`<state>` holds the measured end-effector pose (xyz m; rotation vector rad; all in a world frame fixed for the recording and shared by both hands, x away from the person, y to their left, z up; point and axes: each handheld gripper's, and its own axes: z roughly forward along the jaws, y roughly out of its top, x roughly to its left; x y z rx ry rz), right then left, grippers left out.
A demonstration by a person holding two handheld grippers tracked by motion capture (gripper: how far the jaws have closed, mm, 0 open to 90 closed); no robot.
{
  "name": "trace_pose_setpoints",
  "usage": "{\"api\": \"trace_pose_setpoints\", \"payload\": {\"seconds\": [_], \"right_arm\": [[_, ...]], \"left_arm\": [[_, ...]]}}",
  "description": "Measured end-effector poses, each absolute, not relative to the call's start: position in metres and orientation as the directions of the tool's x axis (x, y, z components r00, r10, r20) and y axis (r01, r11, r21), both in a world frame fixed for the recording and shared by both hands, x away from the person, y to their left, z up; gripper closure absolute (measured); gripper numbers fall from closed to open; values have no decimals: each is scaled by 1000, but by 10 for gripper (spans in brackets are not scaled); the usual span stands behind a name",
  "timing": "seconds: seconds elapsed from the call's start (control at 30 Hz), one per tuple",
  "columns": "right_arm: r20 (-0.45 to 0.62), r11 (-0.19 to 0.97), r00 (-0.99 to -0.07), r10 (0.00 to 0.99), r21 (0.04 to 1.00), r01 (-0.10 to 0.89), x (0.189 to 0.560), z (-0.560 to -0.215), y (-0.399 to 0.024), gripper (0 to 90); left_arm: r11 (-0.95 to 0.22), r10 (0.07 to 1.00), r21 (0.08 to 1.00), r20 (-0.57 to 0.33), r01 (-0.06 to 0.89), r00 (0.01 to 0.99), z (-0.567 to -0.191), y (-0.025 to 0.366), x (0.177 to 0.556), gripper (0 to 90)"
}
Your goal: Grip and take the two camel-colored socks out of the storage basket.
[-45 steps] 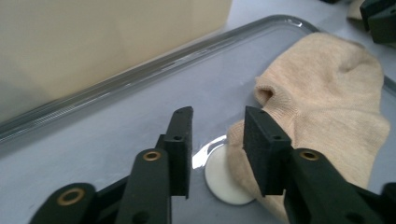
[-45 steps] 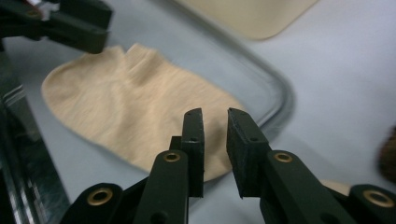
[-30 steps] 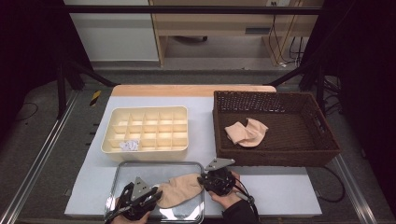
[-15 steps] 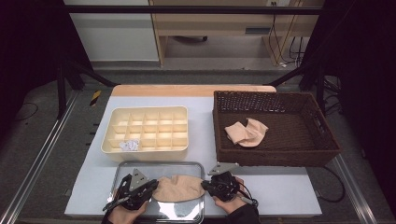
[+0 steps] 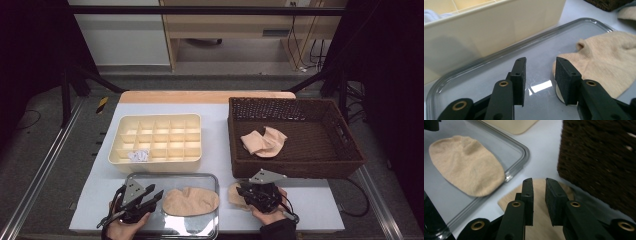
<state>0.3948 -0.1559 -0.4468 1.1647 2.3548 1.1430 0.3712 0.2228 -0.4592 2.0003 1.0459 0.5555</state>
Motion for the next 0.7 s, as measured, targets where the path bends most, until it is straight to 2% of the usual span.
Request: {"api": "trace_pose_setpoints", "payload": {"seconds": [0.1, 0.27, 0.33, 0.5, 0.7], "right_arm": [[85, 360, -632, 771, 760, 542, 393, -450, -162, 733], [83, 359, -630, 772, 762, 539, 397, -455, -162, 725], [84, 374, -639, 765, 749, 547, 399, -459, -160, 748], [72, 417, -664, 745, 727, 546, 402, -463, -156, 871], [55, 356, -609, 791, 768, 532, 401, -452, -170, 879]], "left_arm": [[-342, 825, 811, 17, 475, 564, -460, 221, 370, 589], [-317, 832, 822, 1, 473, 555, -461, 224, 373, 554], [-306, 832, 824, -13, 478, 554, -462, 225, 374, 553], [-296, 830, 829, -22, 474, 557, -463, 225, 374, 565], [-282, 831, 821, -50, 497, 554, -466, 226, 376, 553]]}}
